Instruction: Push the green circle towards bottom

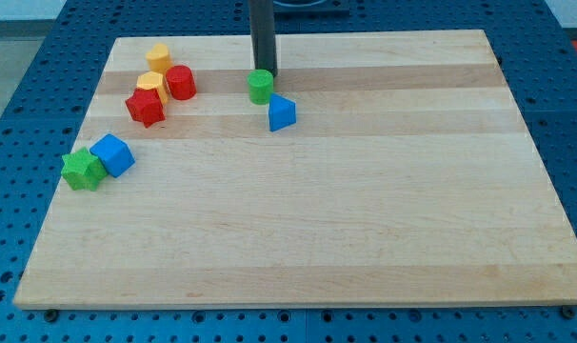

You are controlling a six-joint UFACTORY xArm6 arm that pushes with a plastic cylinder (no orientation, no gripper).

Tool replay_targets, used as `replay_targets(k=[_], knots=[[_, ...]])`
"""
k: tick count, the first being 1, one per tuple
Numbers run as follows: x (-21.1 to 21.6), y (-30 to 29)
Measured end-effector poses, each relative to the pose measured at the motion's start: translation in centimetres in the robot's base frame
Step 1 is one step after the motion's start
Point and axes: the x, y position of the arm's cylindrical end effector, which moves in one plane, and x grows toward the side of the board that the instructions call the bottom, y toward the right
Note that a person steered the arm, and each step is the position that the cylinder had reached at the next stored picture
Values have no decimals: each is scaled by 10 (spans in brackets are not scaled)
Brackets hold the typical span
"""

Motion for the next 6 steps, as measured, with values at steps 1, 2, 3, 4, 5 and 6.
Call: replay_targets(k=[1, 2, 3, 4, 5, 6], knots=[[-1, -4], [-3, -4], [-8, -4], [-12, -5], [-22, -43], [-33, -68]])
